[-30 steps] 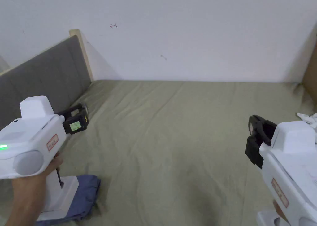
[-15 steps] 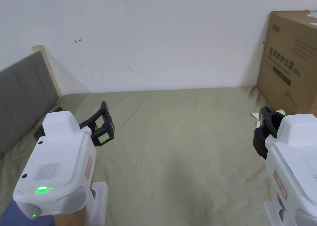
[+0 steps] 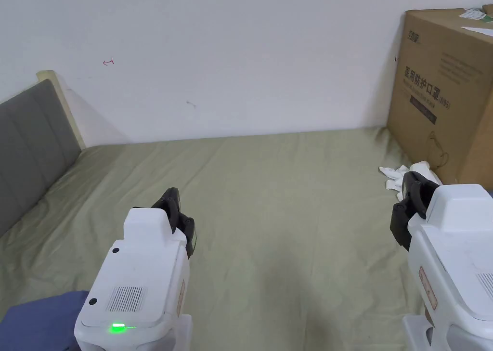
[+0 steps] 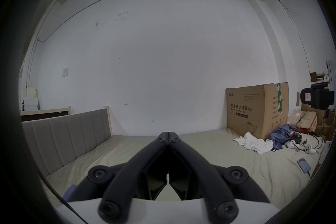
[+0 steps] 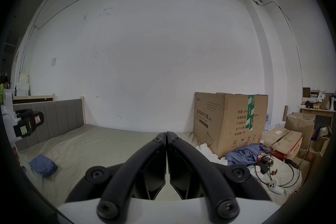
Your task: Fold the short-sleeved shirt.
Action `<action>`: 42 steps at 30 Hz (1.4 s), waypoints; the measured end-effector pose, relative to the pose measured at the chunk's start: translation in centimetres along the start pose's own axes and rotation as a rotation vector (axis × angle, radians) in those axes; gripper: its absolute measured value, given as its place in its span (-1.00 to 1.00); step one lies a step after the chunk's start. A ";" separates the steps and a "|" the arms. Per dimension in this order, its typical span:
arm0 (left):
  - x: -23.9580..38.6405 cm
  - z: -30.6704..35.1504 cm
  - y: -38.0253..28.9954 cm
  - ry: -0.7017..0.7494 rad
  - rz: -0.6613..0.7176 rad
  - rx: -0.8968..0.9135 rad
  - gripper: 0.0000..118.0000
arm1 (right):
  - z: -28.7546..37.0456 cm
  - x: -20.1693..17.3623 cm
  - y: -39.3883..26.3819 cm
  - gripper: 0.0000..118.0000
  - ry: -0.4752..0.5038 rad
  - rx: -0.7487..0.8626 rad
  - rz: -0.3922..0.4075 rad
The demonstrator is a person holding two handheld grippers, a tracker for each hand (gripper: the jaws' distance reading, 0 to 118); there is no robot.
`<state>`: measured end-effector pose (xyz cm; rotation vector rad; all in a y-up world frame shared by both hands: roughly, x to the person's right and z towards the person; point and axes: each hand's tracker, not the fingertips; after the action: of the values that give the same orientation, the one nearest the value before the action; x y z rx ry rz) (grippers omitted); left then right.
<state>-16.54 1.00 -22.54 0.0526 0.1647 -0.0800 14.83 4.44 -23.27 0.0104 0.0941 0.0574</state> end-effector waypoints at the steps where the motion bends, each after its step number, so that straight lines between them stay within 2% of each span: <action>1: 0.0 0.0 -0.1 -0.002 0.001 -0.001 -1.00 | -0.1 0.0 0.0 -1.00 0.000 0.000 0.001; 42: -1.4 -0.5 -0.1 0.004 0.014 -0.004 -1.00 | -0.2 -0.5 0.4 -1.00 0.000 -0.004 0.004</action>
<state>-18.04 1.06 -22.78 0.0496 0.1687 -0.0651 14.25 4.84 -23.38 0.0070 0.0945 0.0615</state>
